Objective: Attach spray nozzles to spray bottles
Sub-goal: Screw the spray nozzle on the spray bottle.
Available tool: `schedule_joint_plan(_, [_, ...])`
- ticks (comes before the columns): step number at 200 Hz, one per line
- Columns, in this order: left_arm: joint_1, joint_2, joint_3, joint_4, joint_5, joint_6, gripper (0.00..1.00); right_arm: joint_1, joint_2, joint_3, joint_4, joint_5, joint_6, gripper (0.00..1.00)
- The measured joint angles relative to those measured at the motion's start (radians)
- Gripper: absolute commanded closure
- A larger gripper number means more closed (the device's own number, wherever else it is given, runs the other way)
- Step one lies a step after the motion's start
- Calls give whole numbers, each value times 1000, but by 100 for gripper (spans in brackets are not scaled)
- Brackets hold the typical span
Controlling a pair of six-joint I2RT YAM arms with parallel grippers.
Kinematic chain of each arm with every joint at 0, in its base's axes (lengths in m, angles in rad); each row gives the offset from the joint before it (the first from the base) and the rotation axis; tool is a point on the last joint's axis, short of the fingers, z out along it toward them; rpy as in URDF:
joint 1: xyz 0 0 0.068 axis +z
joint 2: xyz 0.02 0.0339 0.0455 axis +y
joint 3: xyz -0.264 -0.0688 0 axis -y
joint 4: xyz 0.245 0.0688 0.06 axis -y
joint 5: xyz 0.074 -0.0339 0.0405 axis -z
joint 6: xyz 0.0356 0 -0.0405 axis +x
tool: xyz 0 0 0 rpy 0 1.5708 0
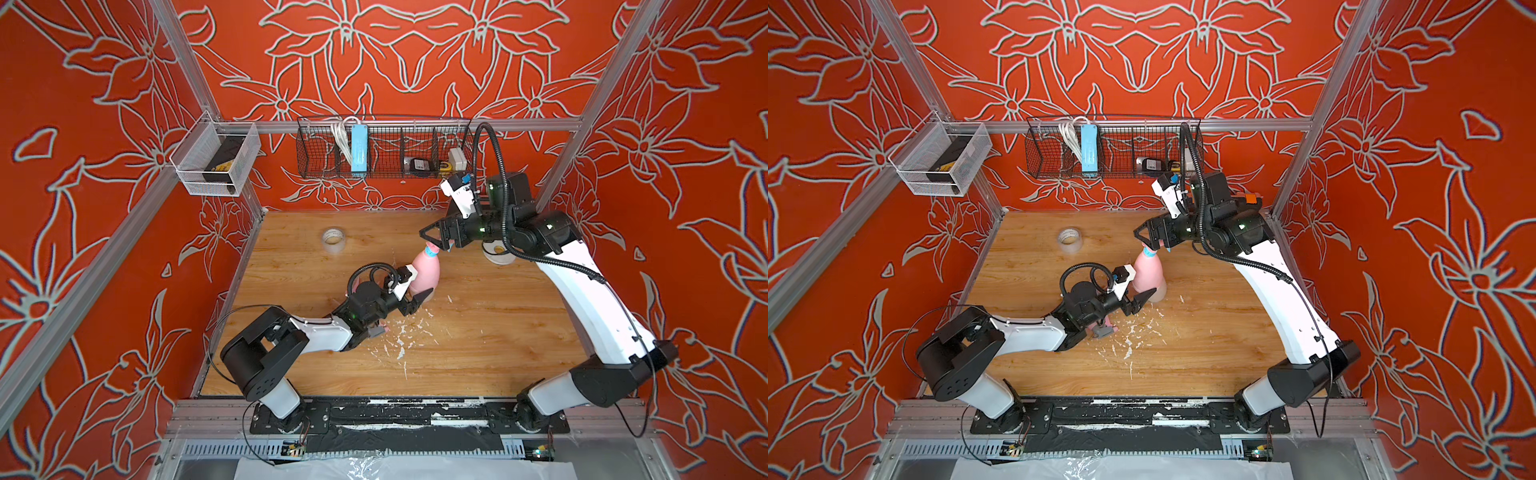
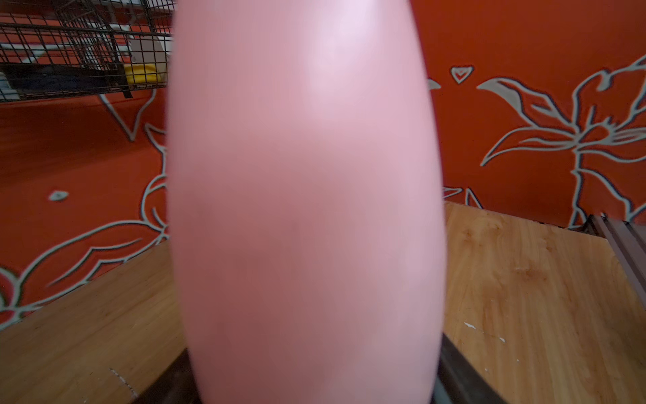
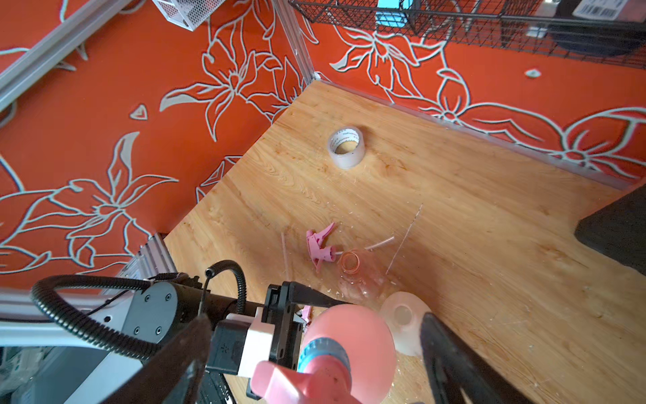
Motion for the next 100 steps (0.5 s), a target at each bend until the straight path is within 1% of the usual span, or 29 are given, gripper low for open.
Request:
schedule_joint_plan(40, [3,0,-3,0,12,0,65,0,-51,-77,30,-57,0,10])
schedule_joint_plan(82, [4,0,-3,0,22,-1,65,-6,-105,-142,41,-25,-8,9])
schedule_joint_plan(100, [5,-1,-3,0,25,-1,65,-17,-115,-149,46,-23,-11,11])
